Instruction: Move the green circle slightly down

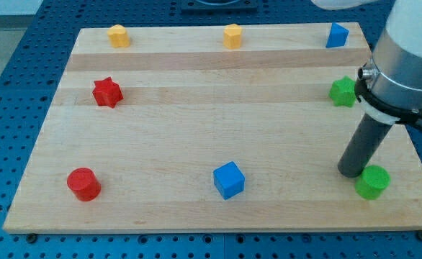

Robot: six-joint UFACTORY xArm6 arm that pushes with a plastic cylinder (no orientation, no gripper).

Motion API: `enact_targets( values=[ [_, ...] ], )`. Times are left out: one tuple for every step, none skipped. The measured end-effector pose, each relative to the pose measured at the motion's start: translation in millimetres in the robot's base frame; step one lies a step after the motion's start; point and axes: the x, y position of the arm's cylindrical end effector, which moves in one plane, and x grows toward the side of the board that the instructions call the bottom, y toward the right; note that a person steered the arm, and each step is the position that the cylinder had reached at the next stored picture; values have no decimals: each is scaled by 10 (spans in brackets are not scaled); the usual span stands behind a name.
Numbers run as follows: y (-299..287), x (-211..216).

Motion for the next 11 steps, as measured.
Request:
enact_targets(
  values=[
    [0,-7],
    [15,-113],
    [84,-220],
    [237,-226],
    [278,-211],
    [278,-93],
    [278,-5],
    [278,14],
    [88,-64],
    [-195,-176],
    [-437,-422]
  ],
)
